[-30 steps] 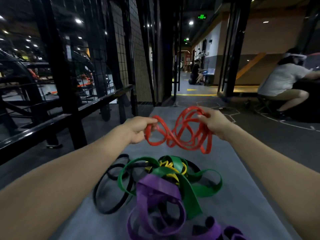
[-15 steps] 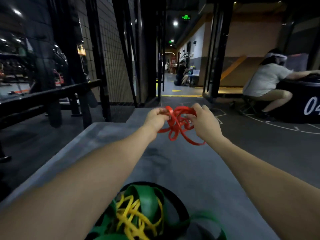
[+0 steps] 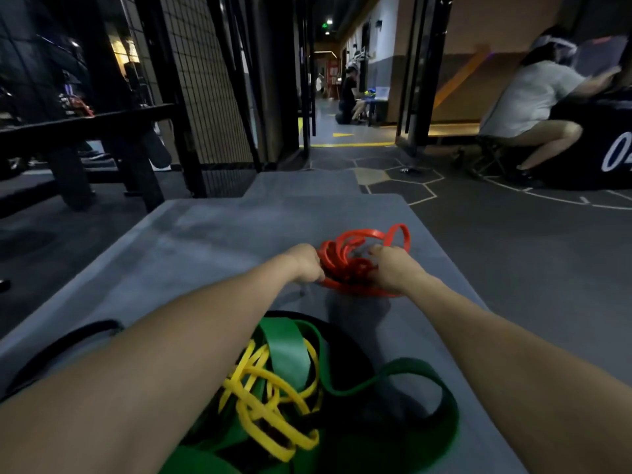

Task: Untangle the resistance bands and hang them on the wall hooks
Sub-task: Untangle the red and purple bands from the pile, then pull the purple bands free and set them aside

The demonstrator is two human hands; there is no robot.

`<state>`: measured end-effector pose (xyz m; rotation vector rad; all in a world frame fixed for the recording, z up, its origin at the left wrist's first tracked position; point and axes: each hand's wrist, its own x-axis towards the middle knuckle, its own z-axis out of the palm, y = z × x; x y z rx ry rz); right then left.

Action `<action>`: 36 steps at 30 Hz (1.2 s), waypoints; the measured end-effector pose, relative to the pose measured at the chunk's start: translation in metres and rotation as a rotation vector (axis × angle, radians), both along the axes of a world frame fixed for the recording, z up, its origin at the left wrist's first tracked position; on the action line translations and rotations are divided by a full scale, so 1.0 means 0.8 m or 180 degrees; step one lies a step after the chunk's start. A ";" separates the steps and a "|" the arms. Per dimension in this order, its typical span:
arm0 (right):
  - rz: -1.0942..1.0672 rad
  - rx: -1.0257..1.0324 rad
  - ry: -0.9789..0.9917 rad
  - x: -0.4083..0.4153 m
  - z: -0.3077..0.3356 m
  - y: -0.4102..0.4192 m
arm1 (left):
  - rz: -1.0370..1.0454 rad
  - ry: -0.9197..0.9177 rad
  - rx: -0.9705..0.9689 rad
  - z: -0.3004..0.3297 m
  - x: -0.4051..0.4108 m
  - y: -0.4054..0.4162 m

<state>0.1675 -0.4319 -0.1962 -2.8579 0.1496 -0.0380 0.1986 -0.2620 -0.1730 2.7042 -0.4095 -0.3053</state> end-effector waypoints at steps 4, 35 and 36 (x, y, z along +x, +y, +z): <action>0.0126 -0.0133 -0.0118 -0.039 0.036 0.027 | -0.0020 -0.0116 -0.0229 0.033 -0.033 0.024; 0.0732 0.0628 0.1168 -0.420 0.041 0.153 | 0.0315 0.0103 -0.1003 -0.005 -0.413 0.258; 0.0752 0.0271 0.1184 -0.425 0.036 0.155 | 0.0475 0.0014 -0.1020 -0.007 -0.416 0.252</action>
